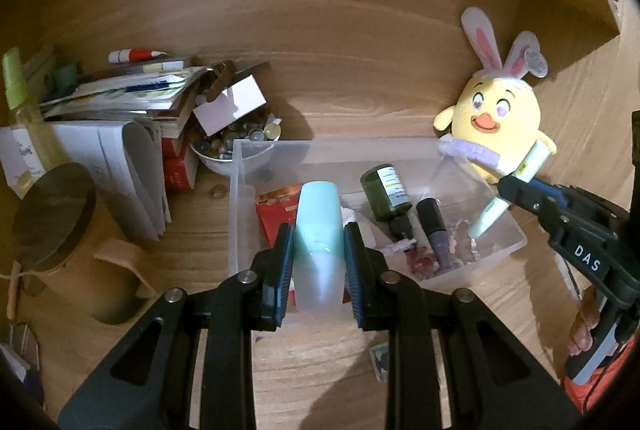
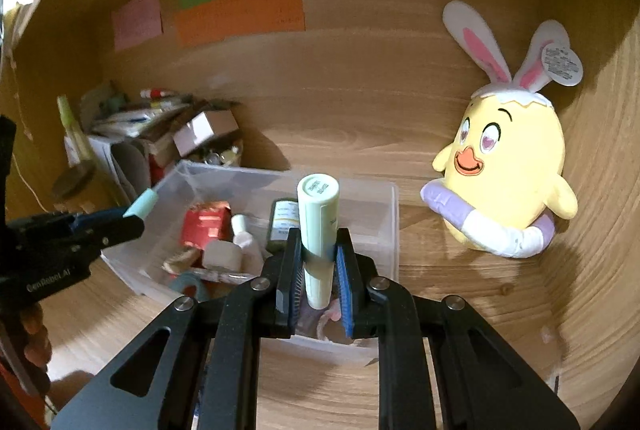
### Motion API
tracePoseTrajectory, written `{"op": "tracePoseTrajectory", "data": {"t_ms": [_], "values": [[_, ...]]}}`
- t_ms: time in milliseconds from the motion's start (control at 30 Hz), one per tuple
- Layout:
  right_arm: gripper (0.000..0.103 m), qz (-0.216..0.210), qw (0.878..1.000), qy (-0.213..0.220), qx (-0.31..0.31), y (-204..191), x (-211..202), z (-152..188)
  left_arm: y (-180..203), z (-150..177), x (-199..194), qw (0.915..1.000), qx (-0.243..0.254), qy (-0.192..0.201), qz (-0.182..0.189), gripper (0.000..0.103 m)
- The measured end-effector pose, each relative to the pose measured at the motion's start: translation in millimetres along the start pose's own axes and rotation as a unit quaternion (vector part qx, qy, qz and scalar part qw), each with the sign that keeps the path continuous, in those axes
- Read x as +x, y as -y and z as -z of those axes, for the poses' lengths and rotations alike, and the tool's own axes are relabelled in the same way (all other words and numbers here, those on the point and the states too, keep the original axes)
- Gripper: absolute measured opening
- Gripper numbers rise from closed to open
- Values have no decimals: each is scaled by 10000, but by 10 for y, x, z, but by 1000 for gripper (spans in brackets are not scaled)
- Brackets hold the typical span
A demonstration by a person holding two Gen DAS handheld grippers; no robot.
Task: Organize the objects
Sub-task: 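Carry the white stick and mint-blue tube up over the clear box, then lower both items into the box and open both tools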
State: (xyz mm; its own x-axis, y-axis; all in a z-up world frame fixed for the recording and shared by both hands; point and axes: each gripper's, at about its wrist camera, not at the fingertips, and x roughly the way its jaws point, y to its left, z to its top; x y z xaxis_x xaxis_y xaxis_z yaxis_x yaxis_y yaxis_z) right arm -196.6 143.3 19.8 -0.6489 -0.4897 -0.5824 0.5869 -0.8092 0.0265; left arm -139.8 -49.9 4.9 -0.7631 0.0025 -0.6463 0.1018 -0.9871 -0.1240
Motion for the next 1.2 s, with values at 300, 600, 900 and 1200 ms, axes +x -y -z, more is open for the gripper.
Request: {"op": "tracePoseTrajectory", "data": {"t_ms": [300, 600, 900, 1200], "values": [[14, 162, 9991, -335, -214, -30, 249, 18, 47, 33, 266, 9997, 92, -240, -8, 25], [15, 104, 9968, -527, -585, -247, 422, -36, 81, 16, 380, 9993, 179, -329, -86, 25], [29, -332, 9962, -729, -329, -328, 525, -51, 78, 13, 292, 9994, 208, -281, -27, 28], [43, -441, 9971, -568, -244, -352, 247, -22, 101, 31, 53, 9998, 205, -67, 15, 52]]}}
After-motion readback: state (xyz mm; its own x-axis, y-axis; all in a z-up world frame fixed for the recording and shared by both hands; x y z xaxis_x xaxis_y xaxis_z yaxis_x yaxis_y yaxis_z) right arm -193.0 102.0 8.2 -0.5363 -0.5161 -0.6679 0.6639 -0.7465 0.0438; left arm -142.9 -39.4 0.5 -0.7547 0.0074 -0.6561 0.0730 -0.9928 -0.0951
